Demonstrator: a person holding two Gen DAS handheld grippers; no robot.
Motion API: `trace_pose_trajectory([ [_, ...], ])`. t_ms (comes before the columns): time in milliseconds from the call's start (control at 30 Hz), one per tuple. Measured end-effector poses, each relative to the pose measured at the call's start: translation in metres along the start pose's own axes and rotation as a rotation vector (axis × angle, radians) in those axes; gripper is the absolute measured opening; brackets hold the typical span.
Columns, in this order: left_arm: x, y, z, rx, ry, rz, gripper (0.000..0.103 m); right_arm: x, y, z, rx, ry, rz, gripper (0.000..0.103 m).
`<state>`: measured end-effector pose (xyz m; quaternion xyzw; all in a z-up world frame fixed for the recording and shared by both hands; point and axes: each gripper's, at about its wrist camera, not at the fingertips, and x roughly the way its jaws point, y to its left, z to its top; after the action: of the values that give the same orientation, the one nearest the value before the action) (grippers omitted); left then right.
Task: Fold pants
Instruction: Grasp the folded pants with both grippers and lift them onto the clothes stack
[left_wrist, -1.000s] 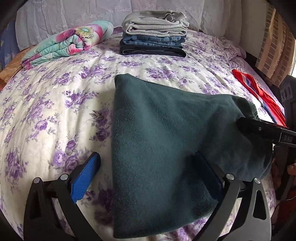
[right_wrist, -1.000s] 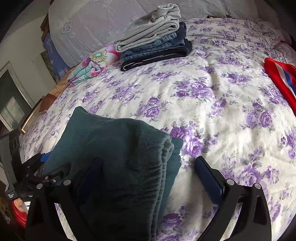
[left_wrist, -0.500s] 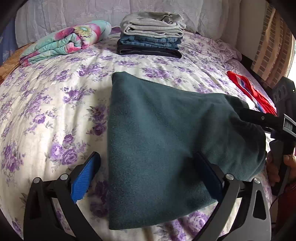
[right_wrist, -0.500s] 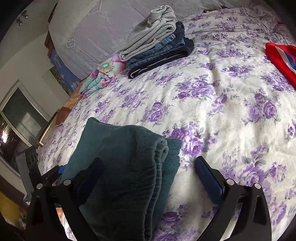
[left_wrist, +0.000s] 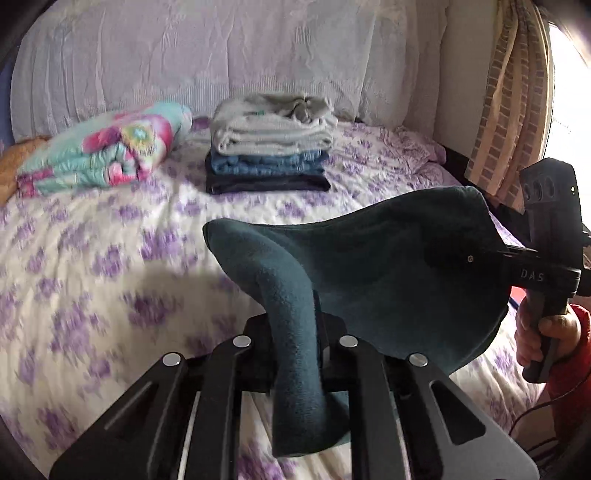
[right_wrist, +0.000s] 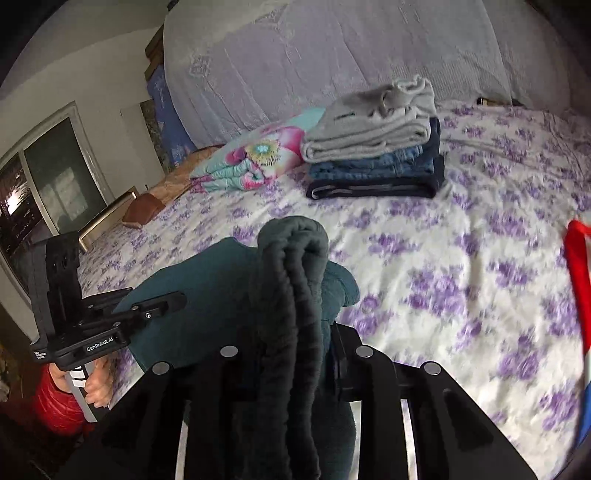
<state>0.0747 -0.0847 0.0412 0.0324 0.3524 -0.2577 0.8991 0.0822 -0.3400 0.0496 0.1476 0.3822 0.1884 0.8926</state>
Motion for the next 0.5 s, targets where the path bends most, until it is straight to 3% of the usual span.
trace_pose_trajectory([
  [167, 0.030, 0.007, 0.110, 0.061, -0.114, 0.089, 0.012, 0.017, -0.027, 0.104, -0.015, -0.120, -0.050, 0.026],
  [333, 0.095, 0.024, 0.223, 0.095, -0.208, 0.205, 0.013, 0.065, -0.065, 0.215, -0.032, -0.233, -0.130, 0.027],
  [433, 0.153, 0.041, 0.268, 0.089, -0.214, 0.282, 0.014, 0.116, -0.094, 0.259, 0.001, -0.223, -0.201, 0.030],
  [500, 0.202, 0.061, 0.278, 0.043, -0.147, 0.327, 0.025, 0.162, -0.123, 0.269, 0.055, -0.150, -0.273, 0.041],
])
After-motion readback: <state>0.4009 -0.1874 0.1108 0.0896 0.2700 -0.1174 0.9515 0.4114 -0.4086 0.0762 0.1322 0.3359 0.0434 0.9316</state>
